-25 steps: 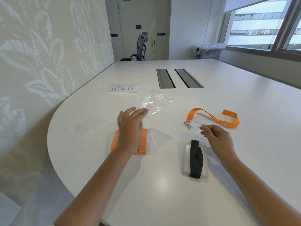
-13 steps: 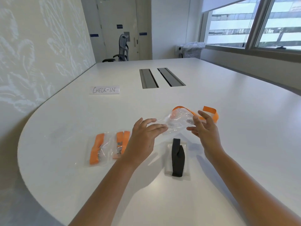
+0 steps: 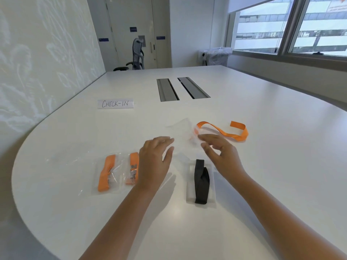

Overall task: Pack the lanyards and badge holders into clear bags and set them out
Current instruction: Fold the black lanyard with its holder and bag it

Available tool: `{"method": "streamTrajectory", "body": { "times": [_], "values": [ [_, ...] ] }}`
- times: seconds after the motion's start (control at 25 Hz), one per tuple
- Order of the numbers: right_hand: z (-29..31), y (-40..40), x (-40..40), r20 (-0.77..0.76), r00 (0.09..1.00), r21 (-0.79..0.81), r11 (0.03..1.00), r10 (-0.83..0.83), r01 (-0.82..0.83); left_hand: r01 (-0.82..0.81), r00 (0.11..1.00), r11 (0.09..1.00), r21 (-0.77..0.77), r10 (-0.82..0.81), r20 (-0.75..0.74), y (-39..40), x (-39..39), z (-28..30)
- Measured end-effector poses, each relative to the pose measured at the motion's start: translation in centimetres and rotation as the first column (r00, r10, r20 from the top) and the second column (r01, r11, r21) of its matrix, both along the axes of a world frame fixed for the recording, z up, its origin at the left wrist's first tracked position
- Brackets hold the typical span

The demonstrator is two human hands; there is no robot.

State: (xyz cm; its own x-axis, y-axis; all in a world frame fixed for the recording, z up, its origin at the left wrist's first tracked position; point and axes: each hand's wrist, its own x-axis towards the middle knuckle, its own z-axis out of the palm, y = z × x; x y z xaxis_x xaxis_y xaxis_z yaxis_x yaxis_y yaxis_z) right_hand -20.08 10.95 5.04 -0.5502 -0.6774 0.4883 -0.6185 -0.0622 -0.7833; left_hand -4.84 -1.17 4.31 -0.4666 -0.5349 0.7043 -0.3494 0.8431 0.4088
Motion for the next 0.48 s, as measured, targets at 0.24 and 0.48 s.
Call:
{"method": "streamTrajectory", "body": {
  "times": [0.24,0.48],
  "values": [
    [-0.4,-0.5,1.6,-0.338,0.905,0.253,0.951,0.257,-0.175,0.123,0.992,0.91,0.396,-0.123,-0.026,1.6,-0.9,-0.2],
    [-0.5,-0.7,1.7,-0.275,0.942,0.312,0.945,0.191,-0.1,-0.155,0.987,0.972,0.178,0.16,-0.017,1.1,-0.6,-0.1]
  ]
}}
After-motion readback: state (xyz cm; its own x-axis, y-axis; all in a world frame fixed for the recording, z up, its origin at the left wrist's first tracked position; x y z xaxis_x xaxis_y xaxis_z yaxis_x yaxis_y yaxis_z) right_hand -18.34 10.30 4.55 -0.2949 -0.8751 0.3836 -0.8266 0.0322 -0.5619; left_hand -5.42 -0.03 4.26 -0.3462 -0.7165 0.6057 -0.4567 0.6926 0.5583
